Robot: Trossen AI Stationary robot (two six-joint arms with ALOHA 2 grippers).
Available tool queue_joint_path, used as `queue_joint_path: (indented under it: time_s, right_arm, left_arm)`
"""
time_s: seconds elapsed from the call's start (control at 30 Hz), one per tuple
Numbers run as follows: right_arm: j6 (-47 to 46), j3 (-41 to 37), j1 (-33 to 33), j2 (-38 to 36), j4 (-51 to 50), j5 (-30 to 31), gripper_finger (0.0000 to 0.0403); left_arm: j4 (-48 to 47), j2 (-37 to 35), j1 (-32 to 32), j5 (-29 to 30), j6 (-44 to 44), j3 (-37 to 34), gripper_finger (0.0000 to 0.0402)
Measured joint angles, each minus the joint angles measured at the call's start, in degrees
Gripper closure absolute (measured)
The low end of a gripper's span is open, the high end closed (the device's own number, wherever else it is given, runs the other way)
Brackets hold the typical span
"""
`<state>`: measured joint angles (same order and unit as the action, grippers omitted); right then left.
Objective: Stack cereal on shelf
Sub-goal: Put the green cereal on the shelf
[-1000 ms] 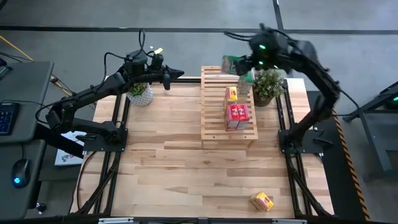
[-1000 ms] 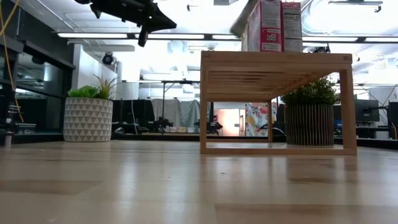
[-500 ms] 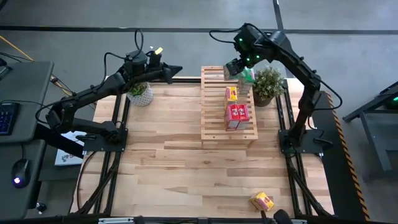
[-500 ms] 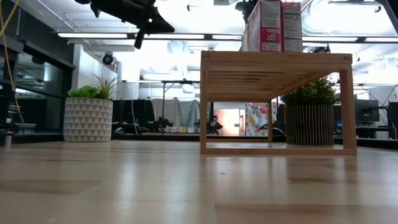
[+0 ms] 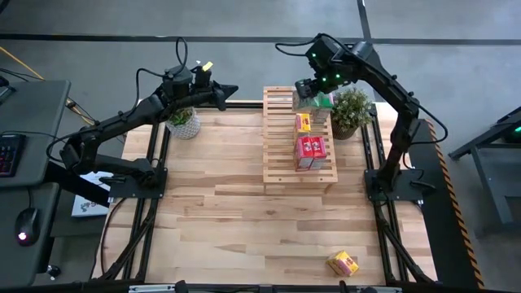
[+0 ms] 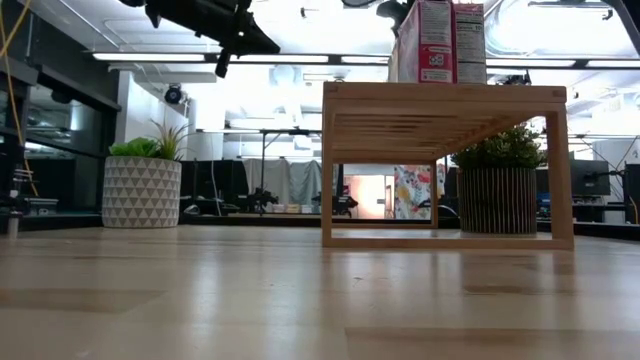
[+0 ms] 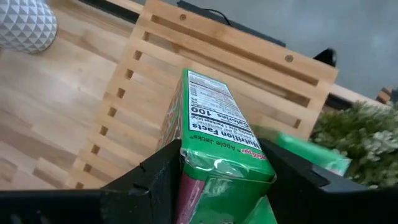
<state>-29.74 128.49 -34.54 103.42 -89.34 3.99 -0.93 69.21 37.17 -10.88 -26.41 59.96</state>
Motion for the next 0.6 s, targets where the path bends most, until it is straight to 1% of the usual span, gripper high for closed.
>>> queue_joint_path:
  time_s: [0.07, 0.2, 0.37, 0.5, 0.6]
  right_arm:
    - [-1.1, 0.0, 0.61, 0.0, -0.09, 0.14, 0.021]
    - [-3.61, 0.0, 1.82, 0.0, -0.72, 2.27, 0.021]
    - [-4.66, 0.0, 3.12, 0.0, -0.7, 3.2, 0.021]
    - [-5.7, 0.01, 4.3, 0.0, -0.69, 6.1, 0.021]
    - [-6.31, 0.0, 4.72, 0.0, -0.68, 6.6, 0.021]
  left_arm:
    - [0.0, 0.0, 0.0, -0.01, 0.02, 0.0, 0.0402]
    - [-0.02, 0.0, 0.0, -0.04, 0.06, 0.0, 0.0402]
    - [-0.28, 0.0, -0.02, -0.69, 0.07, 0.0, 0.0401]
    - [-0.6, 0.0, -0.02, -0.8, 0.07, 0.0, 0.0402]
    - [-0.8, 0.0, -0.07, -0.78, 0.07, -0.02, 0.0402]
